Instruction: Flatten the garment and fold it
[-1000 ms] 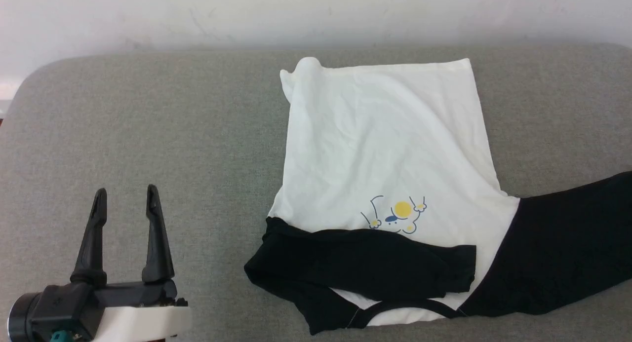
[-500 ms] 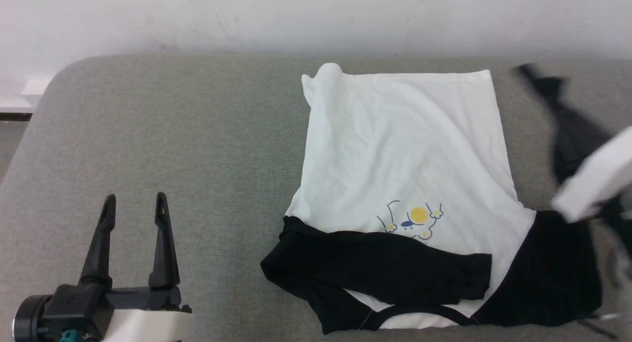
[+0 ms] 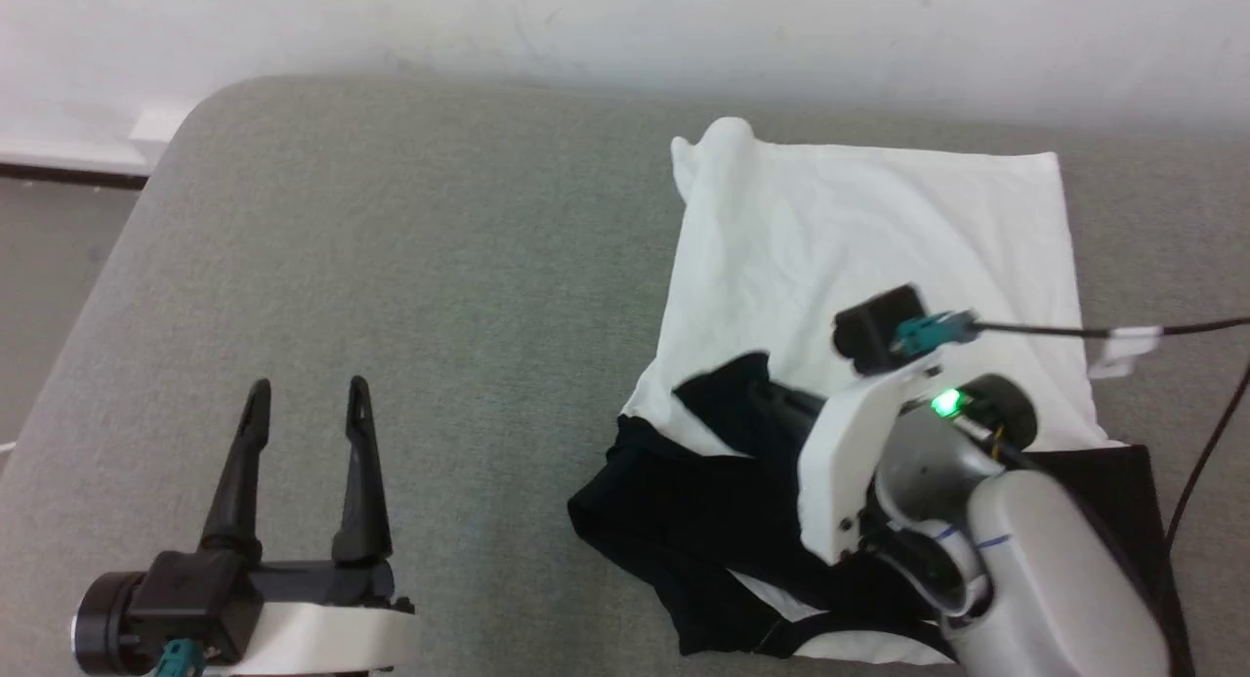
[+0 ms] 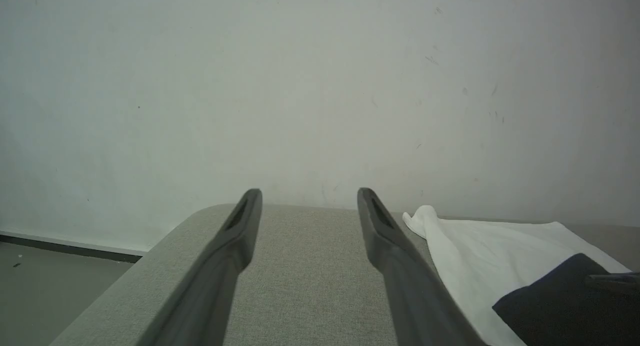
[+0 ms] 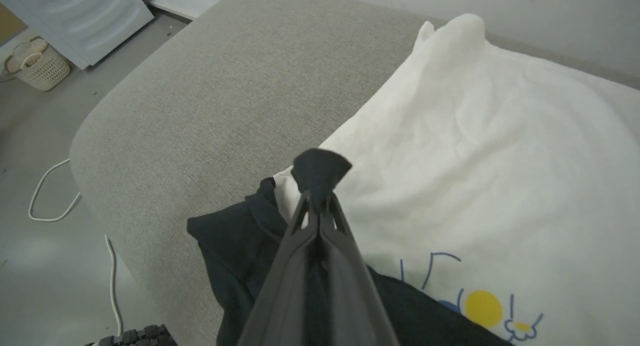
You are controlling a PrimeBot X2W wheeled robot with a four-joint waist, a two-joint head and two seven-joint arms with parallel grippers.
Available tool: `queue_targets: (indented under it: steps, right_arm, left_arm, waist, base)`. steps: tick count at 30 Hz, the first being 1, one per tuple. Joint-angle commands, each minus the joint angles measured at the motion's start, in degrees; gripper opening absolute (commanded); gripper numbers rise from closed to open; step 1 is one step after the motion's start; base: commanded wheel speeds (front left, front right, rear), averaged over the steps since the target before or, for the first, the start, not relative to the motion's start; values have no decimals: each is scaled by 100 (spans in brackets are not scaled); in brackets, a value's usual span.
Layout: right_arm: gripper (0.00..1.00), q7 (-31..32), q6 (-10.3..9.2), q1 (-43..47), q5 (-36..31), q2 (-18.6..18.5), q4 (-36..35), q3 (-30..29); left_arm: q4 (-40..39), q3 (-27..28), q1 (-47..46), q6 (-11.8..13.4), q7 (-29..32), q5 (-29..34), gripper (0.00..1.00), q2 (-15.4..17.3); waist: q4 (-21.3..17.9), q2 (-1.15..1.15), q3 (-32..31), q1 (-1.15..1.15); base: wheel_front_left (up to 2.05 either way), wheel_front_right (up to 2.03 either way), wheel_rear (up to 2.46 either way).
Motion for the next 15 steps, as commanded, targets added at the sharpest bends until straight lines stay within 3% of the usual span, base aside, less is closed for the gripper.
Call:
queue_targets:
  steps: [1,10,14,15]
  right_arm:
    - [0,-136,-5,-100,-144,51,317,134]
    - [0,-421,-5,-354,-852,193,2184,401]
    - [0,-493,-5,-453,-928,206,2576,462]
    - [4,-511,-5,-480,-869,207,2652,519]
  left_arm:
    - [59,-49,-113,-36,-54,-21,100,-52]
    - [367,-290,-348,-100,-193,-52,100,-250]
    - [440,-316,-373,-115,-219,-59,100,-259]
    - [455,-318,-379,-117,-224,-61,100,-257]
  waist:
    - [198,0,168,0]
    - [632,0,294,0]
    - [701,0,289,0]
    - [712,0,286,0]
  base:
    - [0,0,0]
    - [0,0,0]
    - [0,0,0]
    - [0,0,0]
